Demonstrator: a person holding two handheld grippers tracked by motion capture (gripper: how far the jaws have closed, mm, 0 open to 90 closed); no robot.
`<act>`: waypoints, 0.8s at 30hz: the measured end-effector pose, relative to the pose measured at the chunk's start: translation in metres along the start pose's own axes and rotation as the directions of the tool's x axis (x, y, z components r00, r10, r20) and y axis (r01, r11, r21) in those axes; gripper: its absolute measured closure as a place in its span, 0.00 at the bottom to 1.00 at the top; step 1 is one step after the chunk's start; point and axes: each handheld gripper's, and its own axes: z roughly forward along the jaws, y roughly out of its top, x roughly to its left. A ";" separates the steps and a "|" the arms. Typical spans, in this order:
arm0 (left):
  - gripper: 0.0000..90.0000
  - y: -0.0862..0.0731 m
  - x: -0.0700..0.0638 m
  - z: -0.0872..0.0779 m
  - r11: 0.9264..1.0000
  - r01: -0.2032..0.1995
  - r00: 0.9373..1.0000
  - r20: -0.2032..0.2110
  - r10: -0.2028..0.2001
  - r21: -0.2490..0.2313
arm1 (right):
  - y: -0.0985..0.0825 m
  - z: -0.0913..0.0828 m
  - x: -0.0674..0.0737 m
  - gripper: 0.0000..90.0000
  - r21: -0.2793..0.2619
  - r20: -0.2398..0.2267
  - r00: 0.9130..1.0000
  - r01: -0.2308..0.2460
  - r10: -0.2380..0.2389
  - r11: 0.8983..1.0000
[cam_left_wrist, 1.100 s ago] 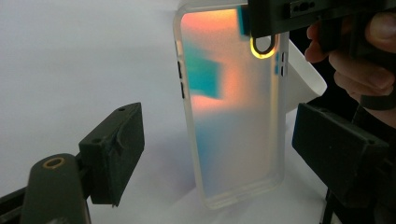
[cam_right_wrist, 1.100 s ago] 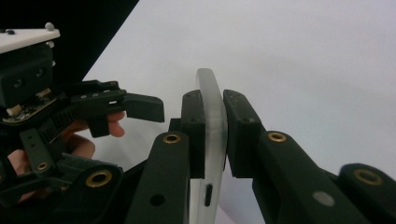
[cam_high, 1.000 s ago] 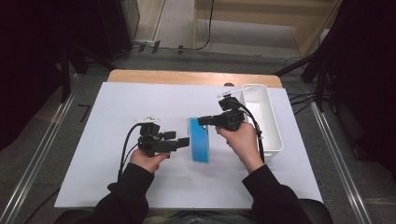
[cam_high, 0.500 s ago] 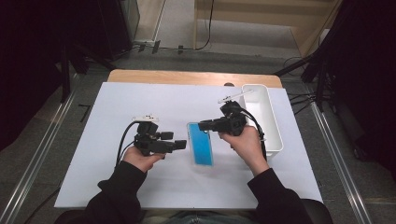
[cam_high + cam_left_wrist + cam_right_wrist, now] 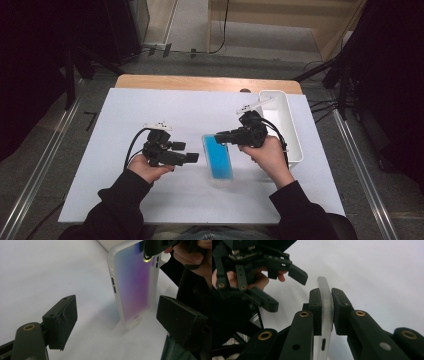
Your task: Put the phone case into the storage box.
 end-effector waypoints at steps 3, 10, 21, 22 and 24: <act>0.22 0.000 -0.001 -0.001 1.000 -0.028 1.000 0.011 0.028 0.008 | -0.001 0.000 0.000 0.86 0.008 -0.005 1.000 0.013 -0.013 1.000; 0.29 0.005 -0.003 0.000 0.995 -0.074 0.997 0.024 0.073 0.065 | -0.002 -0.003 0.000 0.86 0.027 -0.046 0.998 0.055 -0.053 0.998; 0.33 0.011 -0.006 -0.001 0.980 -0.179 0.983 0.065 0.174 0.085 | 0.000 -0.005 0.002 0.86 0.055 -0.106 0.986 0.137 -0.131 0.989; 0.33 0.011 -0.007 -0.001 0.979 -0.185 0.981 0.068 0.179 0.087 | 0.001 -0.005 0.002 0.86 0.056 -0.112 0.985 0.141 -0.134 0.988; 0.33 0.012 -0.008 -0.002 0.976 -0.198 0.978 0.080 0.191 0.090 | 0.002 -0.006 0.003 0.86 0.058 -0.125 0.980 0.166 -0.158 0.984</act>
